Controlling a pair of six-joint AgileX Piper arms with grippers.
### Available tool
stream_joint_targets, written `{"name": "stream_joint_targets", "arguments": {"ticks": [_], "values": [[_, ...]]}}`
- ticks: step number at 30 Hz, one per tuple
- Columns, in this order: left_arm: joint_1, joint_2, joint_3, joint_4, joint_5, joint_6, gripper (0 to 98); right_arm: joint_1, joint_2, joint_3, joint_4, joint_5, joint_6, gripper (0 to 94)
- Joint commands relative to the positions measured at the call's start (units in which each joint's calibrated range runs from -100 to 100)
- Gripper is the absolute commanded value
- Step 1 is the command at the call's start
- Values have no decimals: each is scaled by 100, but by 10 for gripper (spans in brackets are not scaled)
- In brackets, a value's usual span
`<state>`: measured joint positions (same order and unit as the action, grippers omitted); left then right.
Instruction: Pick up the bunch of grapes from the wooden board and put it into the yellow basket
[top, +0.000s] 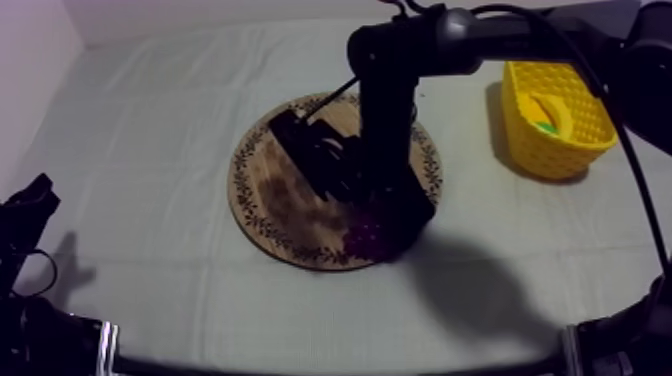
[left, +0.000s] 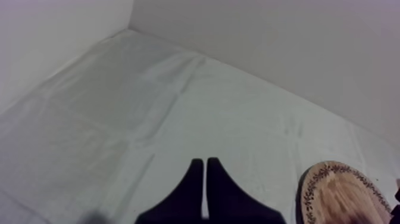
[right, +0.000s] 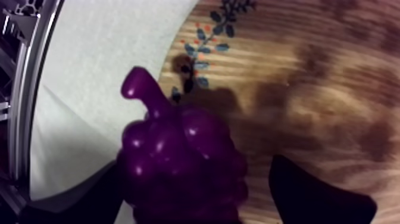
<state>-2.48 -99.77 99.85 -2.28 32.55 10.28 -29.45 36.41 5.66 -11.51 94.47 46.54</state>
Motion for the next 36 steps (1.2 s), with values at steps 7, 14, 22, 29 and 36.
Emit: {"name": "stream_joint_targets", "arguments": {"ticks": [7,14,22,29,36], "values": [[-1,3,4,1,3,0,0,145,141,105,-146,-62,173,587],[-1,3,4,1,3,0,0,354,42,223,-205,67,300,194],[-1,3,4,1,3,0,0,687,-941,373,-151,231,128,111],[-1,3,4,1,3,0,0,1239,-1840,-178,-144,281,-491,66],[-1,3,4,1,3,0,0,1978,-1981,-1544,-144,286,-1167,62]]}}
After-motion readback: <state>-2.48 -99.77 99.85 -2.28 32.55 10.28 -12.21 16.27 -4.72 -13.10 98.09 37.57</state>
